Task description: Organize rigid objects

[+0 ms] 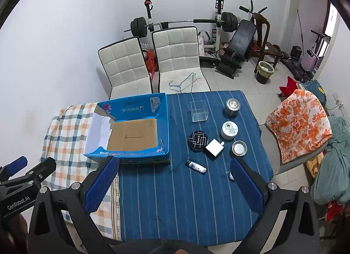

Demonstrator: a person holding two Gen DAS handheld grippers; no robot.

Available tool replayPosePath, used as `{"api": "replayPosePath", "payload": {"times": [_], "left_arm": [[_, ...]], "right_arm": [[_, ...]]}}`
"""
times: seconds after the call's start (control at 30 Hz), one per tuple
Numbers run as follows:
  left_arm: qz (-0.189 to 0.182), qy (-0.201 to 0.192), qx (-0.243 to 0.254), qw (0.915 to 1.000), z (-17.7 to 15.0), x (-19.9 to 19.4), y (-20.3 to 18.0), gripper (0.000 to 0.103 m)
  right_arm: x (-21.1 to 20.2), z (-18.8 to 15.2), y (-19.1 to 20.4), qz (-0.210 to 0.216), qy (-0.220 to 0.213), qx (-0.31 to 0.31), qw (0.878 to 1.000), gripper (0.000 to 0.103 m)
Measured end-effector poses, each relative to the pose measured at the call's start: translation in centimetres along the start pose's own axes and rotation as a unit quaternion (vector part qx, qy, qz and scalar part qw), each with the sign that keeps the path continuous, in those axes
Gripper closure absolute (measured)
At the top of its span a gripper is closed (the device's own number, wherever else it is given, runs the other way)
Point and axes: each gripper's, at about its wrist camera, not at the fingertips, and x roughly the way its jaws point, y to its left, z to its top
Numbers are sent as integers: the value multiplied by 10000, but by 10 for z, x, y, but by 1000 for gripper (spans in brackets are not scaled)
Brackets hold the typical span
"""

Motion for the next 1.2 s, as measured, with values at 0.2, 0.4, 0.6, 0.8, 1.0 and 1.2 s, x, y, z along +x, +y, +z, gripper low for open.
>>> {"api": "replayPosePath", "payload": {"times": [0.2,0.4,0.6,0.8,1.0,1.2], "left_arm": [[45,96,4,9999,5,9,1,0],[55,196,-18,9998,3,17,-1,0],[-213,370,153,9990,16,41,-28,0],[-708,517,530,9947,49,84,-94,0],[-1017,789,662,9895,93,158,-169,0],[-1354,1345,390,9809,138,248,-227,0]], "right_arm": [[6,0,-6,-15,66,2,10000,0],[19,-1,-13,-40,163,38,9999,0],[42,7,-50,-267,288,418,9984,0],[81,31,-121,-508,413,998,9928,0],[151,63,-187,-507,652,1330,9877,0],[273,105,-254,-138,1215,1651,9787,0]]}}
